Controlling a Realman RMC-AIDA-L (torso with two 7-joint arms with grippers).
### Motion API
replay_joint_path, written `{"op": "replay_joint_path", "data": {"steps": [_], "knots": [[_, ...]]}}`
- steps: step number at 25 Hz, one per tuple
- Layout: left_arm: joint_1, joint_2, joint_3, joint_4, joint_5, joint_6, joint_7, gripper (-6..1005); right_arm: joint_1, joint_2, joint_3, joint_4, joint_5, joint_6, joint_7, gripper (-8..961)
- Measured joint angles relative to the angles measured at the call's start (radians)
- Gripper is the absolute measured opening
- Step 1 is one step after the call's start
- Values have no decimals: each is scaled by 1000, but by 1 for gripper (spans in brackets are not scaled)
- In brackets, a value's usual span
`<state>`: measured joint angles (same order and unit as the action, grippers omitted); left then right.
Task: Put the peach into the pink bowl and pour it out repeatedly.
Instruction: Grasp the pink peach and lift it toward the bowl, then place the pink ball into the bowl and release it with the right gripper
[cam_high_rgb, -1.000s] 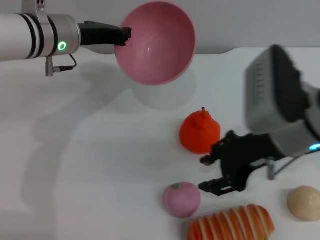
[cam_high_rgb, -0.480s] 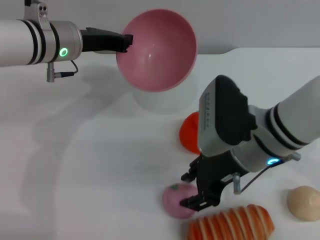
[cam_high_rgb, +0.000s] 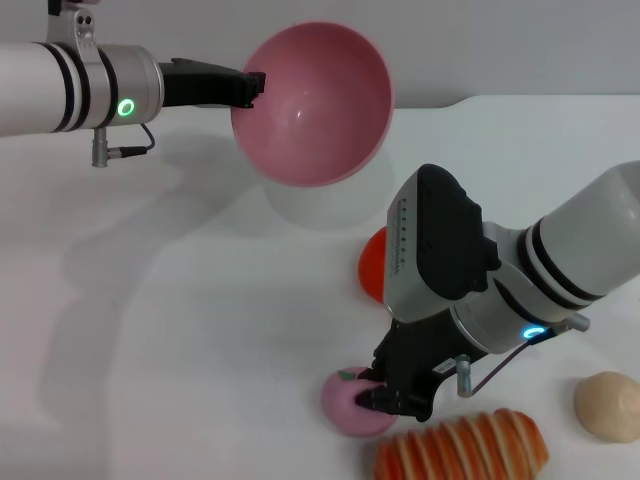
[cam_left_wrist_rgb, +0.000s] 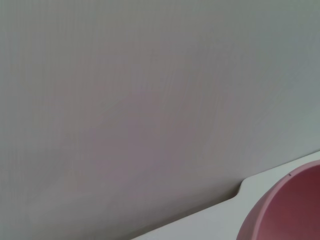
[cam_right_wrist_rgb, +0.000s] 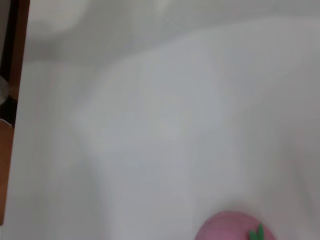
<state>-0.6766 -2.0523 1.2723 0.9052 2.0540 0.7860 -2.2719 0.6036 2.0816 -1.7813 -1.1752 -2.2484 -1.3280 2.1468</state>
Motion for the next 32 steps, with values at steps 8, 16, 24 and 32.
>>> {"op": "replay_joint_path", "data": {"steps": [8, 16, 24, 32], "knots": [[5, 0, 0, 1, 1, 6, 0, 45, -31, -6, 14, -95, -2, -10, 20, 74], [14, 2, 2, -3, 2, 14, 0, 46, -148, -5, 227, -510, -4, -91, 23, 36], [16, 1, 44, -5, 2, 18, -10, 46, -158, -2, 356, -729, 92, -58, 16, 40], [14, 7, 42, 10, 123, 122, -107, 46, -131, -6, 306, -551, 93, 142, -26, 43]]}}
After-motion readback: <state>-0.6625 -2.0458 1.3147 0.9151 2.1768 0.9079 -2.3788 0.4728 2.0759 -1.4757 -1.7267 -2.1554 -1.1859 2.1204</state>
